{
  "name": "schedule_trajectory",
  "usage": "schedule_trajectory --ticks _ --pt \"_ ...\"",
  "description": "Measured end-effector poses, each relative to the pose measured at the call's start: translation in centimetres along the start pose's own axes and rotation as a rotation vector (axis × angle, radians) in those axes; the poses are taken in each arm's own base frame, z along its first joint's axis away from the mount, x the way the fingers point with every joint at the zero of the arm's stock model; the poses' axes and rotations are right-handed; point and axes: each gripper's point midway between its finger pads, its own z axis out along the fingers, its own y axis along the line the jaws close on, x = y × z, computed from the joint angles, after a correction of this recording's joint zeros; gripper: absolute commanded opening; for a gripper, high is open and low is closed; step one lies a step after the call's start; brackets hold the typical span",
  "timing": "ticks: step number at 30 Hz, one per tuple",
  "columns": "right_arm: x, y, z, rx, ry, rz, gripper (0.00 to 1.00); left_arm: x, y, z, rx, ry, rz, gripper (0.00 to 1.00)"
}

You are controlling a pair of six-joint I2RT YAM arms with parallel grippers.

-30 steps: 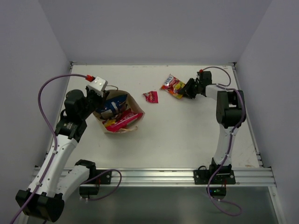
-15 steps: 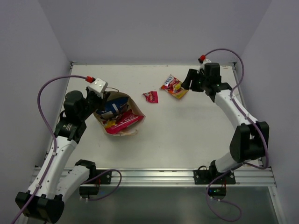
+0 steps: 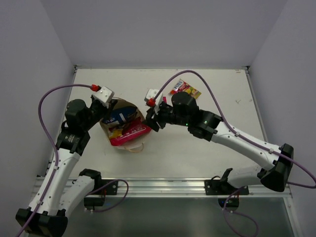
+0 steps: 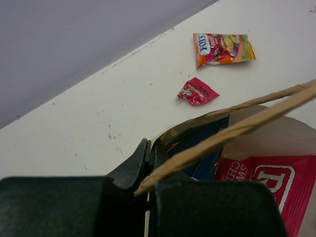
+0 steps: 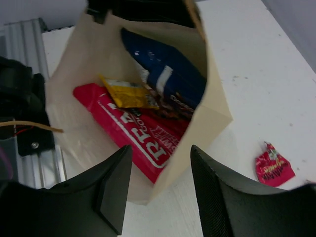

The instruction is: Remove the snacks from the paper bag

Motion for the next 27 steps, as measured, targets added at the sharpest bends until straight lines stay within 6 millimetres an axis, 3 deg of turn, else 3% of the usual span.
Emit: schedule_trajectory --ticks 4,7,15,23,27 --pt "-0.5 5.1 1.4 -0.115 -0.007 -0.124 0.5 0.1 -0.5 -0.2 0.023 -0.007 0.005 0.0" --pt "-0.4 6.9 3.3 -0.157 0.007 -0.174 0.47 0.0 -0.9 -0.4 0.04 -0.013 0.007 0.0" --pt "2.0 7.7 8.7 -0.178 0.089 -0.216 0.43 0.1 -1.7 -1.2 0.068 -0.036 0.022 0.0" --pt "4.1 8.6 11.5 -0.199 0.116 -0.228 0.41 0.1 -1.8 -1.3 0.068 -0.037 0.019 0.0" --pt "4.0 8.7 12.1 -0.198 0.1 -0.229 0.41 0.2 -1.5 -1.2 0.053 -0.031 0.006 0.0"
